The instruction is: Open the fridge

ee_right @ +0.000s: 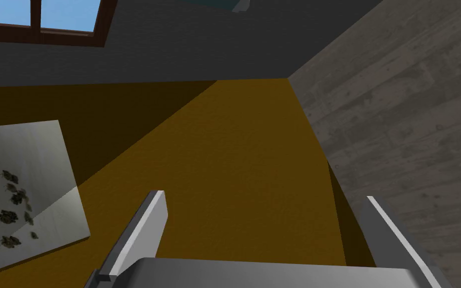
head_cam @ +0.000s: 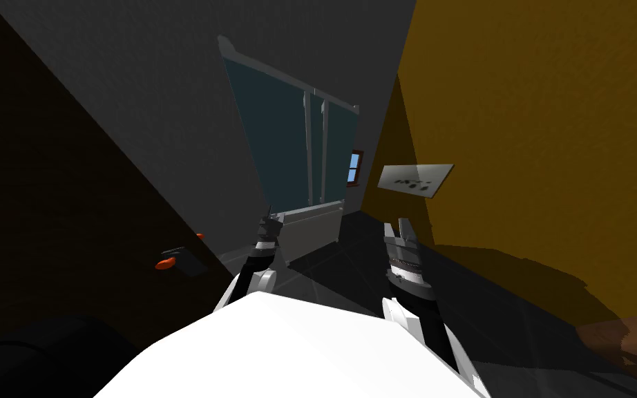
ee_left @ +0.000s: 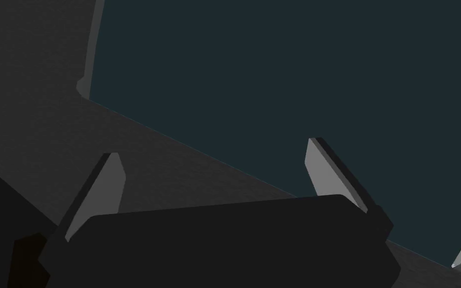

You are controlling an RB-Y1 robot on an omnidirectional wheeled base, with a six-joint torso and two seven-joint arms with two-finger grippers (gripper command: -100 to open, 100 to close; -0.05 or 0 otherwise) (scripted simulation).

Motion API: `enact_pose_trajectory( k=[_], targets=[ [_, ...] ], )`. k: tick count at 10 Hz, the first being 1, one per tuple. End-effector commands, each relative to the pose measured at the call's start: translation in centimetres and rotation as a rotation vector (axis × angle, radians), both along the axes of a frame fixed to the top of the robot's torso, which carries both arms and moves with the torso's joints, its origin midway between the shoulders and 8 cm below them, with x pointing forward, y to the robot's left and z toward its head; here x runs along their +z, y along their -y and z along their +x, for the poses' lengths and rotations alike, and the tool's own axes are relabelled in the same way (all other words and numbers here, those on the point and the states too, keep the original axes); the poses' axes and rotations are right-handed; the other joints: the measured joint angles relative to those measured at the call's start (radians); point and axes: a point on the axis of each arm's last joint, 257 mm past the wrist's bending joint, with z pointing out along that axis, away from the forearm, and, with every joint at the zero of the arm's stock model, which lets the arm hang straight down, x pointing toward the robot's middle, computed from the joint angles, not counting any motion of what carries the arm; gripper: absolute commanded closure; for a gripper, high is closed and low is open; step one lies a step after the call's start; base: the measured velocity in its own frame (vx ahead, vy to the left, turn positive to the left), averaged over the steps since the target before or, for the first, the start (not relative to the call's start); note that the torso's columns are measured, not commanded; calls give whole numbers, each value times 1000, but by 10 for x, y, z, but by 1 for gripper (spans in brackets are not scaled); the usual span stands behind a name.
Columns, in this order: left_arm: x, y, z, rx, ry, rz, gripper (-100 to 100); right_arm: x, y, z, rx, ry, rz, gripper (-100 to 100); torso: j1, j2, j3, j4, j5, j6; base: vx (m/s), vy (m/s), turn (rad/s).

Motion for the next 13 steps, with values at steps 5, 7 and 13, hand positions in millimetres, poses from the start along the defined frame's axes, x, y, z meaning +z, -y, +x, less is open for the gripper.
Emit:
enact_pose_trajectory(
  k=[5,7,13],
  targets=[
    [0,0,0,0,0,0,0,0,0,0,0,0,0,0,0,322,-644,322,0,0,0,0,0],
    [0,0,0,0,0,0,0,0,0,0,0,0,0,0,0,470,-939,470,0,0,0,0,0],
    [0,5,2,-54,-33,69,-100,0,0,0,0,0,0,0,0,735,-1476,736,0,0,33,-8,21]
  ],
)
